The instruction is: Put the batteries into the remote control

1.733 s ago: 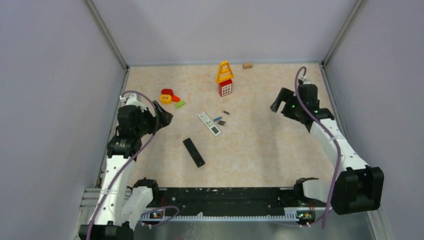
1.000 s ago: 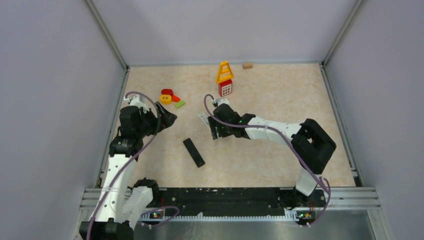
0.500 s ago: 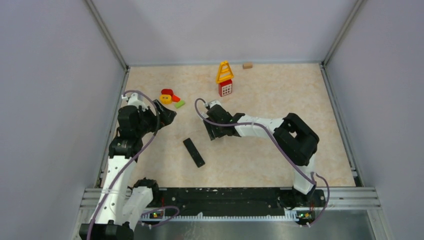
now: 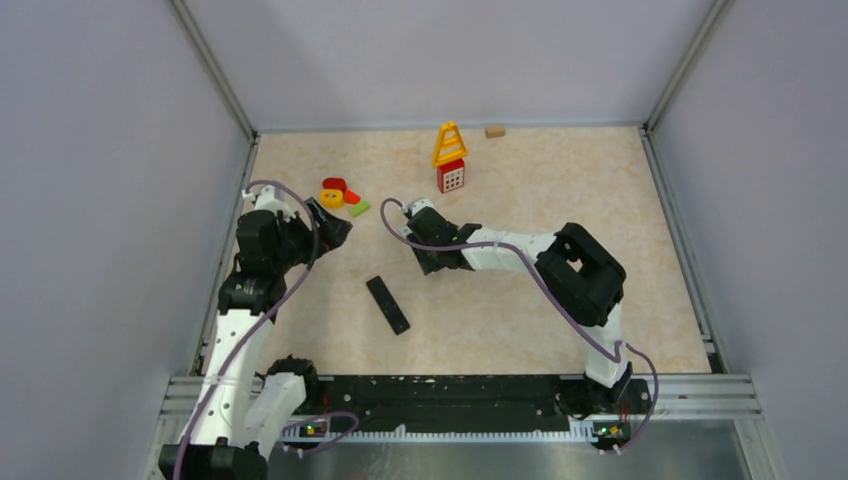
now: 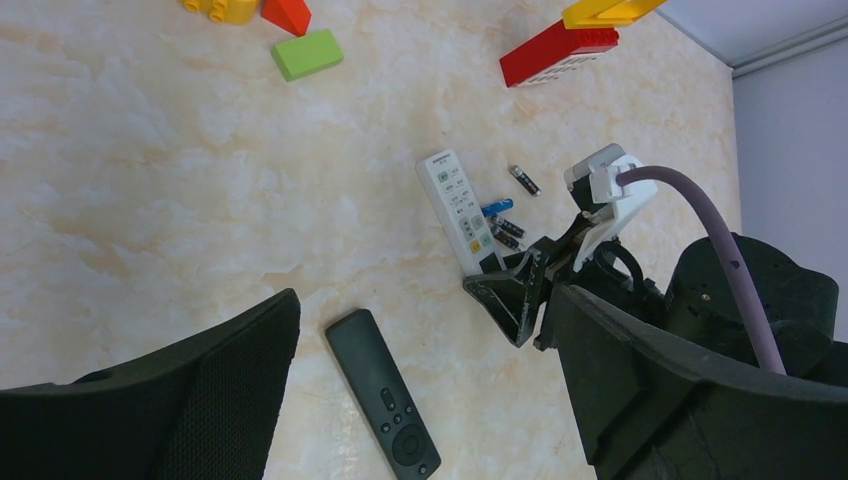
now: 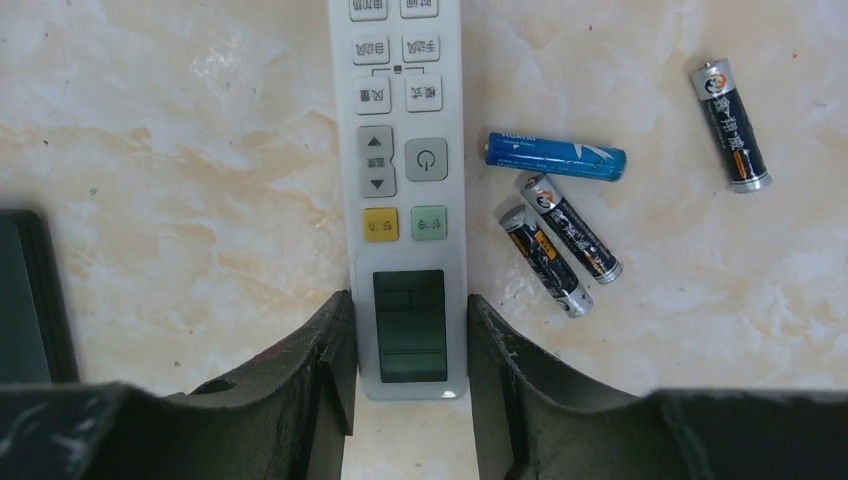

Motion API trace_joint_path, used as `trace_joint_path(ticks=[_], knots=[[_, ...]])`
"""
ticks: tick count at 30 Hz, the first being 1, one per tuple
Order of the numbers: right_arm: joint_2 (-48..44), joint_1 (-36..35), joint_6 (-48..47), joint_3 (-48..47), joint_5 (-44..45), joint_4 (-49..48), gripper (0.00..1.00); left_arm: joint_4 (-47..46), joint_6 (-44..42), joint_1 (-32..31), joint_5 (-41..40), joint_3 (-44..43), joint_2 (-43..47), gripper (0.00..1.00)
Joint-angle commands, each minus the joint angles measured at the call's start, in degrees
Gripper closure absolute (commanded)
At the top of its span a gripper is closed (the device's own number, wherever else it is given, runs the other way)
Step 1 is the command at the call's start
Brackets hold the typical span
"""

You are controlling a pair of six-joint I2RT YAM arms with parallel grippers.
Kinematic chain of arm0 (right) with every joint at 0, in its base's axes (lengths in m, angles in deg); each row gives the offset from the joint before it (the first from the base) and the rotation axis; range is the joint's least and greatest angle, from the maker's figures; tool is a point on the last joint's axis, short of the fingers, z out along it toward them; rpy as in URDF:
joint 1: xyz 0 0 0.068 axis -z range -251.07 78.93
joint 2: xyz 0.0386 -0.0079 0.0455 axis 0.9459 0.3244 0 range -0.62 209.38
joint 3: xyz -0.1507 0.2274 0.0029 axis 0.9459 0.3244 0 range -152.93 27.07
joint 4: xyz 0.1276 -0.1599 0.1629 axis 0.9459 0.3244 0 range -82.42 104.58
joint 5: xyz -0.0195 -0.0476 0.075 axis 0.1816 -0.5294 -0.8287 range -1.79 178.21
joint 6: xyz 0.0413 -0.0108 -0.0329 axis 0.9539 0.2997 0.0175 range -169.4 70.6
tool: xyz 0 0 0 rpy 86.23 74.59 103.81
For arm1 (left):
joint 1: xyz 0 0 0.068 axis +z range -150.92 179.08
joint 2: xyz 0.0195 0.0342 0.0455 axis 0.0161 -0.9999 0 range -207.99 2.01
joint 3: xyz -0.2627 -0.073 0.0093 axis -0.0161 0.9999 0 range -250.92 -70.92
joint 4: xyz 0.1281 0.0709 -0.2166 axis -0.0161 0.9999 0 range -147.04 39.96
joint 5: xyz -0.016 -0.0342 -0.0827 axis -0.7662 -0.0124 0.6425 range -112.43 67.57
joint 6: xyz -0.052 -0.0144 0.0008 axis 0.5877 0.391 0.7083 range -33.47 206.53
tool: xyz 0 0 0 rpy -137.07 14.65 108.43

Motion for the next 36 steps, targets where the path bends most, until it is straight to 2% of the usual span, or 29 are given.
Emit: trace_joint_path(ticks=[1,6,11,16,18,20,23,25,28,31,36], knots=[[-3.85,-0.38,-4.1,-1.13,-2.09,2.43,0.81,-3.36,-2.56,-0.12,1.71,0.55,-0.57,0.01],[-10.0,0.37,-6.37,-0.72,-12.01,7.9,0.85,-4.46,-6.69,-0.13,9.25,0.89,-1.35,0.01],[-15.27,2.28,-5.55,1.22,-22.45,11.37,0.94,-6.8,-9.7,-0.38,16.42,1.41,-1.72,0.01],[-20.3,4.01,-6.49,2.01,-31.93,15.13,0.94,-7.49,-17.1,-0.44,28.91,-1.33,-2.66,0.01],[-21.52,4.36,-7.59,0.99,-35.83,17.87,0.94,-11.05,-18.32,-0.55,34.4,-1.33,-2.79,0.01],[-22.03,4.39,-9.06,-0.64,-39.06,21.31,0.94,-18.61,-17.16,-0.59,38.93,-0.43,-2.3,0.01],[-22.76,4.36,-11.17,-2.77,-43.25,26.14,0.97,-31.08,-12.45,-0.68,45.86,1.49,-2.41,0.01],[-23.44,4.37,-12.95,-3.87,-45.2,28.76,0.98,-34.17,-9.57,-0.79,51.58,0.85,-4.92,0.01],[-24.34,4.42,-15.2,-5.41,-46.12,32.18,0.98,-31.02,-8.54,-2.06,58.49,-1.84,-10.61,0.01],[-25.05,4.37,-17.91,-7.4,-47.63,35.04,0.99,-25.21,-12.6,-5.47,60.36,-3.56,-13.23,0.01],[-25.66,4.39,-19.95,-10.74,-50.06,37.65,0.99,-23.73,-12.86,-11.73,62.52,-3.32,-16.85,0.04]])
